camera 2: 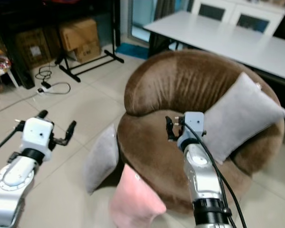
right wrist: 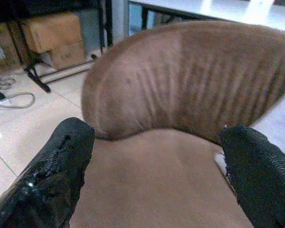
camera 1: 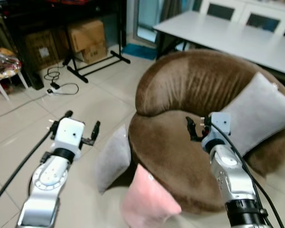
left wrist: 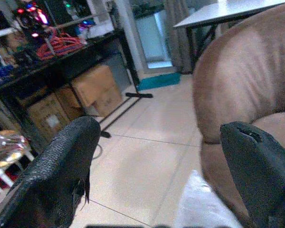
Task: Move the pillow to the sofa from floor
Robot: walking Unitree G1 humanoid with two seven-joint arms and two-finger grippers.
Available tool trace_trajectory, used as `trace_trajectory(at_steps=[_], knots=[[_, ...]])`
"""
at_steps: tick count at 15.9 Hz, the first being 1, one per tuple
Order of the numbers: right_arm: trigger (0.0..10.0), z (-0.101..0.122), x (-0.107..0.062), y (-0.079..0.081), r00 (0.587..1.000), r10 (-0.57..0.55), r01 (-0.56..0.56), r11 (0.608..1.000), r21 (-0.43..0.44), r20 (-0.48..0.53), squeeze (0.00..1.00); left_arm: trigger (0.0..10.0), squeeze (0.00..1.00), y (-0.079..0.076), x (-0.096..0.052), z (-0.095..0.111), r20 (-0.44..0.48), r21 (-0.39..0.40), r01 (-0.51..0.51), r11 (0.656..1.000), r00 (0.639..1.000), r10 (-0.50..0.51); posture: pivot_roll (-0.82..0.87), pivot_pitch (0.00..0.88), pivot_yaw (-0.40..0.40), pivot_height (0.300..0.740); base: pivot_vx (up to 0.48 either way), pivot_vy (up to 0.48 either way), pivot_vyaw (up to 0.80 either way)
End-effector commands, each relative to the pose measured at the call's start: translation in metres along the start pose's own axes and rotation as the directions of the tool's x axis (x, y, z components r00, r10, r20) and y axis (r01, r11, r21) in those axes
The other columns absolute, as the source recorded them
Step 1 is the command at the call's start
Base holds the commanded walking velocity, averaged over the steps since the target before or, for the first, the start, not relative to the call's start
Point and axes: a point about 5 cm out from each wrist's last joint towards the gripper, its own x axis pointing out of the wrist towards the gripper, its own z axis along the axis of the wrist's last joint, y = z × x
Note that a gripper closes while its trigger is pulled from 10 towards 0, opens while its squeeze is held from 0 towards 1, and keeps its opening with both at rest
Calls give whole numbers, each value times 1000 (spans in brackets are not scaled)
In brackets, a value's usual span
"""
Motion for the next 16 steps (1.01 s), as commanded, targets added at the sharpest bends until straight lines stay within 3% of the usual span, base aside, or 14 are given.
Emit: trace_trajectory(at_steps=[1,16], knots=[[10000,-2,-1,4,1000,18,-18,1000,17,-7,0,10000,0,2,-1,-4,-18,6,-14,1000,1000,14,-64,0,-59,720,0,0,0],[10000,-7,1,8,997,46,-47,999,-11,-61,0,10000,0,1,-5,-8,-30,13,-60,998,998,61,-62,0,-79,570,0,0,0]])
